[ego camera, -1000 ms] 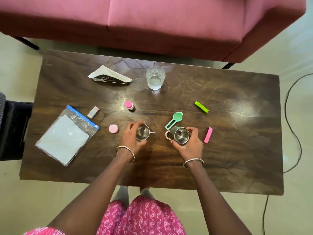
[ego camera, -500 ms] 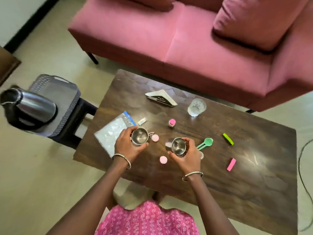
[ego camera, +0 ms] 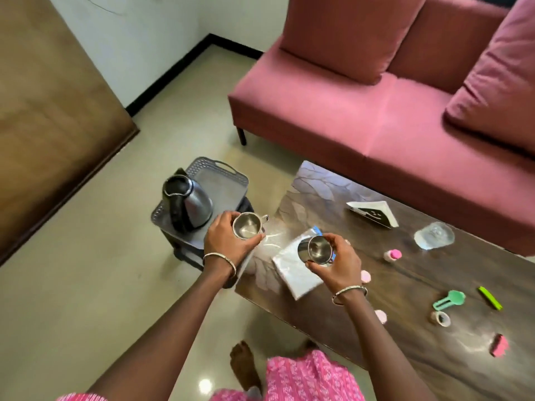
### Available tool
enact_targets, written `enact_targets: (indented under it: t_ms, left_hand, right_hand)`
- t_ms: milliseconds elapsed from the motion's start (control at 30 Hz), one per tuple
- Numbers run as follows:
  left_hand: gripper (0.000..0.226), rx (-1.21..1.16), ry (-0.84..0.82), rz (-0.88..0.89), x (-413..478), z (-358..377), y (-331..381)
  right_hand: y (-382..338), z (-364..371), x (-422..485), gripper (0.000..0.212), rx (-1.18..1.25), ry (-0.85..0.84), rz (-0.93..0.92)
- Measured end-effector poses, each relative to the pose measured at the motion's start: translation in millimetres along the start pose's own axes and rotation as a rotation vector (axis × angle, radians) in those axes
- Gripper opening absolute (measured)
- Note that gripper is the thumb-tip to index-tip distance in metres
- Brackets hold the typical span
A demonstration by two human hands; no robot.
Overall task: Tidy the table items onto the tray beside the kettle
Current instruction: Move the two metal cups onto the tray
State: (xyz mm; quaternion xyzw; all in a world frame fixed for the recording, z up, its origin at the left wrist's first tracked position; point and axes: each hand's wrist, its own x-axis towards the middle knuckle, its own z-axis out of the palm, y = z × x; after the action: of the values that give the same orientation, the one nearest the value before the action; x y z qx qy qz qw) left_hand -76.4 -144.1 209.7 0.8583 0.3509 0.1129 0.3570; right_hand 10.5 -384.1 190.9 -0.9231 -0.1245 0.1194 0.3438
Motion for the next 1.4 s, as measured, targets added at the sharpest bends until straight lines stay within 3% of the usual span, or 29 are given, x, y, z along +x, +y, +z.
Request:
enact_targets:
  t_ms: [300, 567, 800, 967, 1100, 1400]
  left_hand:
    - [0.077, 0.147, 0.074, -0.047, 117, -50, -49]
    - [0.082, 0.353, -0.018, -0.041, 235, -31, -89]
    - [0.078, 0.499, -0.048, -0.123, 328, 22, -136]
    - [0.074, 0.654, -0.203, -0.283, 364, 54, -165]
    - [0.065, 0.705, -0.264, -0.337, 387, 69, -174]
    - [0.069, 0.76, -0.342, -0.397, 421, 87, -182]
  right_hand:
    - [-95, 89, 85, 0.067, -0.164, -0.149, -0.212]
    - [-141, 173, 193, 0.069, -0.227, -0.296, -0.269]
    - [-142, 248, 267, 0.063, -0.36, -0.377, -0.371]
    - [-137, 292, 299, 0.06, -0.448, -0.453, -0.497]
    - [-132, 314, 319, 0.061, -0.505, -0.454, -0.574]
    - [-120, 345, 345, 0.06, -0.524, -0.477, -0.691]
